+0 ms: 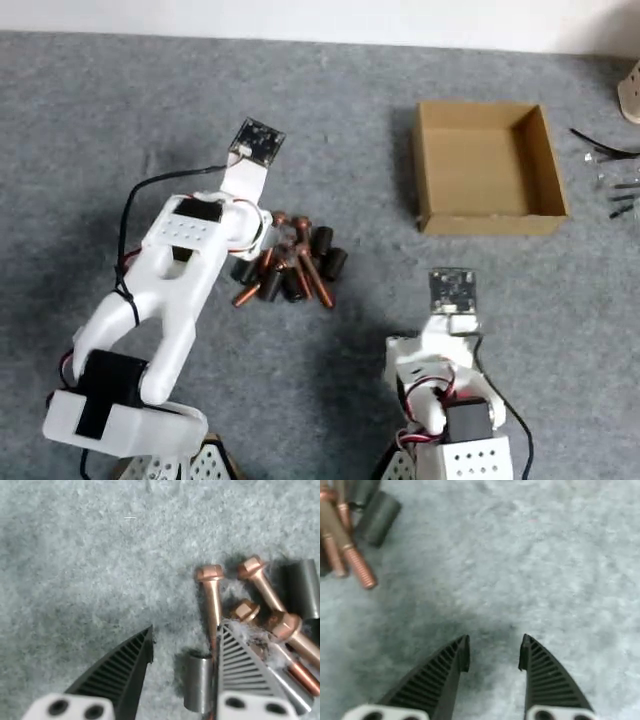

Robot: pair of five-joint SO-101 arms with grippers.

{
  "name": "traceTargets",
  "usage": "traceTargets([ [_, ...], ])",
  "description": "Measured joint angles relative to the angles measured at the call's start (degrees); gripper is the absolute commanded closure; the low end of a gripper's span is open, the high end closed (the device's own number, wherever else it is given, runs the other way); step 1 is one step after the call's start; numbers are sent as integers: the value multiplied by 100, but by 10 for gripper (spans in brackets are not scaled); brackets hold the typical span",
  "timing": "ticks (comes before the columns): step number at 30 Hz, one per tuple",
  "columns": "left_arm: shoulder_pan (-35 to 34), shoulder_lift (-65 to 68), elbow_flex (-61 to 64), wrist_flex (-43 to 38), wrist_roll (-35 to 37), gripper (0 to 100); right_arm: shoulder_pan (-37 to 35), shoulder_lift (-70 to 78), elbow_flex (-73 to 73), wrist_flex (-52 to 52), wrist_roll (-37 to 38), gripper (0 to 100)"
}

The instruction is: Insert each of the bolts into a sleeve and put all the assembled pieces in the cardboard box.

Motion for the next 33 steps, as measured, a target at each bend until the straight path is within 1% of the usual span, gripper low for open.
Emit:
traceTargets([
  [4,-62,0,0,-18,18,804,-193,0,0,0,0,844],
  [8,-422,0,0,-158,431,804,-220,0,0,0,0,844],
  [11,-703,-9,70,-264,721,804,-220,0,0,-352,0,844],
  [13,-800,-141,352,-457,844,804,-220,0,0,-642,0,844],
  [16,-800,-730,976,-905,888,803,-193,0,0,-1090,0,844],
  [19,-800,-1626,1714,-1266,888,803,-18,0,0,-1459,9,844],
  [21,-747,-2259,2145,-1363,888,803,167,0,0,-1538,387,843],
  [23,-651,-2813,2435,-1398,888,802,158,0,-9,-1547,695,841],
  [26,-651,-3429,2646,-1415,888,801,193,0,-62,-1547,826,839],
  [29,-651,-3780,2778,-1415,888,801,-88,35,-62,-1565,844,839],
  [33,-642,-3886,2831,-1415,888,802,-396,800,-352,-1767,844,839],
])
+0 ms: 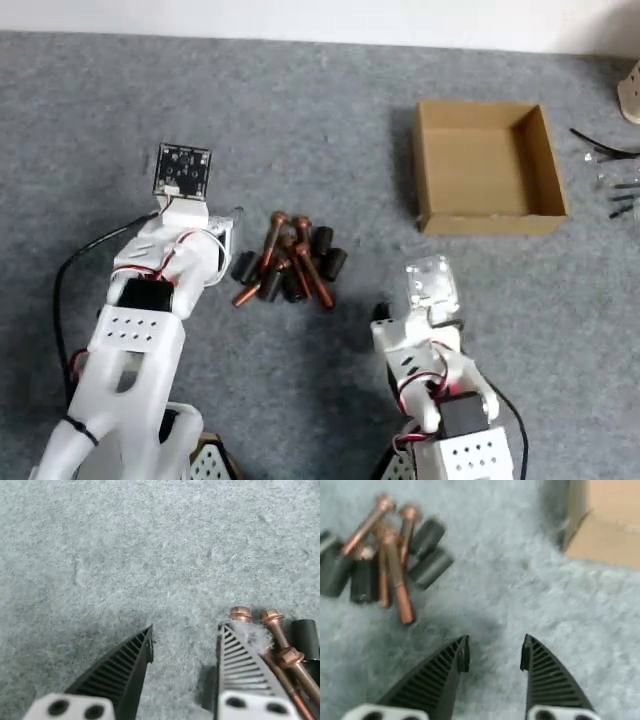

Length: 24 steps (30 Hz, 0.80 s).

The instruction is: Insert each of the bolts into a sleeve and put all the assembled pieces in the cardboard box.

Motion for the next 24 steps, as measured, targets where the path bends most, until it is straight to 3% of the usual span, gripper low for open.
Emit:
traceTargets([
  [5,0,0,0,0,0,803,-88,1697,-1090,-501,-88,839],
  [19,0,-18,264,-422,0,804,-404,7138,-4290,-1952,-2655,839],
  [24,0,-18,264,-440,0,804,-651,8668,-5002,-1960,-2936,839],
])
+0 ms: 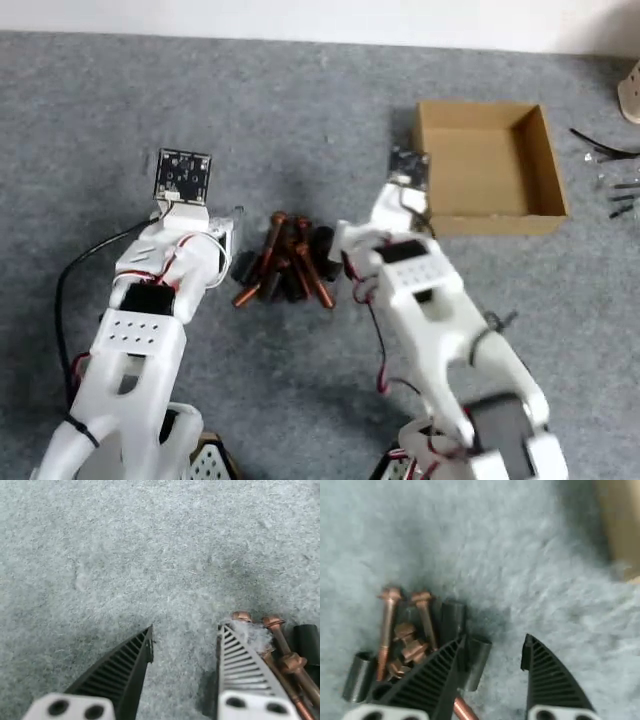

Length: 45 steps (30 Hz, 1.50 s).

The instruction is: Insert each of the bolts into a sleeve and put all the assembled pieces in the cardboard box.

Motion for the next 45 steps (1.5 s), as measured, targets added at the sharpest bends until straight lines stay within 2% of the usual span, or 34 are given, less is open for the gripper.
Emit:
traceTargets([
  [7,0,0,0,0,0,804,-308,1116,-527,-9,-9,839],
  [22,0,0,0,0,0,804,-343,1213,-571,-35,-9,839],
  [28,0,0,0,0,0,804,-369,1749,-826,-35,-9,839],
  [36,0,0,0,0,0,804,-369,2409,-1899,976,-9,840],
  [45,0,0,0,0,0,804,-404,2462,-2092,1670,-9,843],
])
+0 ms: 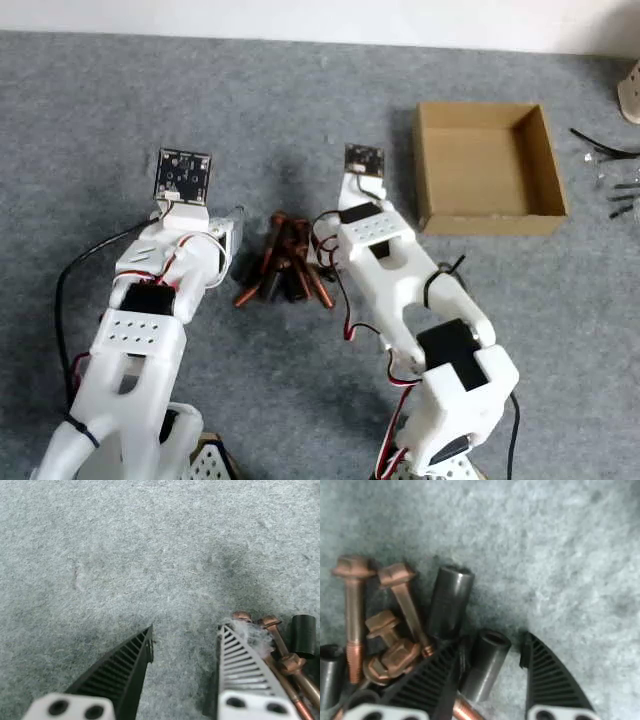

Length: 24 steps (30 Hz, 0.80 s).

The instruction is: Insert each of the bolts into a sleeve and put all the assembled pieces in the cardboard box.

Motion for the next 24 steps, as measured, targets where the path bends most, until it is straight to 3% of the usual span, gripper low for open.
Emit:
traceTargets([
  [4,0,0,0,0,0,804,0,0,-35,229,62,858],
  [9,0,0,0,0,0,804,0,26,-70,316,466,998],
  [18,0,0,0,0,0,804,-18,-44,-519,1011,1125,995],
  [24,0,0,0,0,0,804,-18,-1354,35,1134,1451,995],
])
